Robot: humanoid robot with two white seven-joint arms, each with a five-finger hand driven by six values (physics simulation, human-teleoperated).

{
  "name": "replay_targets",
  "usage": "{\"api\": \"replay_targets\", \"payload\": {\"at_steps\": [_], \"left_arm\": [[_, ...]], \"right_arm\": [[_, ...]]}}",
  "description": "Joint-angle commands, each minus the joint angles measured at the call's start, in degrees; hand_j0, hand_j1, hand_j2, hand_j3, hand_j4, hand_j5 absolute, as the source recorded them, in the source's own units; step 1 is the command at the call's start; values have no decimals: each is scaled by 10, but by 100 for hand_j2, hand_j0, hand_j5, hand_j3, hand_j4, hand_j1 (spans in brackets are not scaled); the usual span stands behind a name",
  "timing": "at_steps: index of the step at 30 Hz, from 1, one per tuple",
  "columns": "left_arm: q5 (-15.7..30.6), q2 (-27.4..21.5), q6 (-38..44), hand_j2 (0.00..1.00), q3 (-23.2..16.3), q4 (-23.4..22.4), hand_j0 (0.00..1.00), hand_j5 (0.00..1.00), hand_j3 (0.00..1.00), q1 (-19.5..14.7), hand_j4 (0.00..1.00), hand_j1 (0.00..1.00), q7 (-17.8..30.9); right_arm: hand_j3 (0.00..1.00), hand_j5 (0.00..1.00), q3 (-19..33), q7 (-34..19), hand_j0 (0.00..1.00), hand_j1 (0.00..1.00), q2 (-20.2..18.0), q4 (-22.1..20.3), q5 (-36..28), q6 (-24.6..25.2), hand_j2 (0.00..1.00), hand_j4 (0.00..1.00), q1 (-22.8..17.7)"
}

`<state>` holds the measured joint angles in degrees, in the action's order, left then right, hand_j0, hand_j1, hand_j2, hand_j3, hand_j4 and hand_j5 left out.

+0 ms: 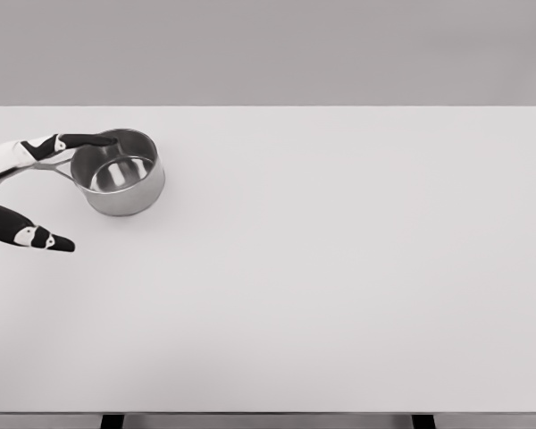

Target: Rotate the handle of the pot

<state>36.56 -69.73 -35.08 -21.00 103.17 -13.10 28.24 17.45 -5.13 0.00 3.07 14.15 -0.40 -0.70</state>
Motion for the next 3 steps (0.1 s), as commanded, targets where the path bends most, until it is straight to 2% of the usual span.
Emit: {"api": "replay_targets", "payload": {"at_steps": [1,3], "left_arm": [[4,7,1,100,2,0,100,100,100,0,100,100,0],[4,7,1,100,3,0,100,100,100,0,100,100,0]], "right_arm": [[100,100,0,0,100,100,0,0,0,0,100,100,0],[100,100,0,0,100,100,0,0,0,1,100,100,0]]}}
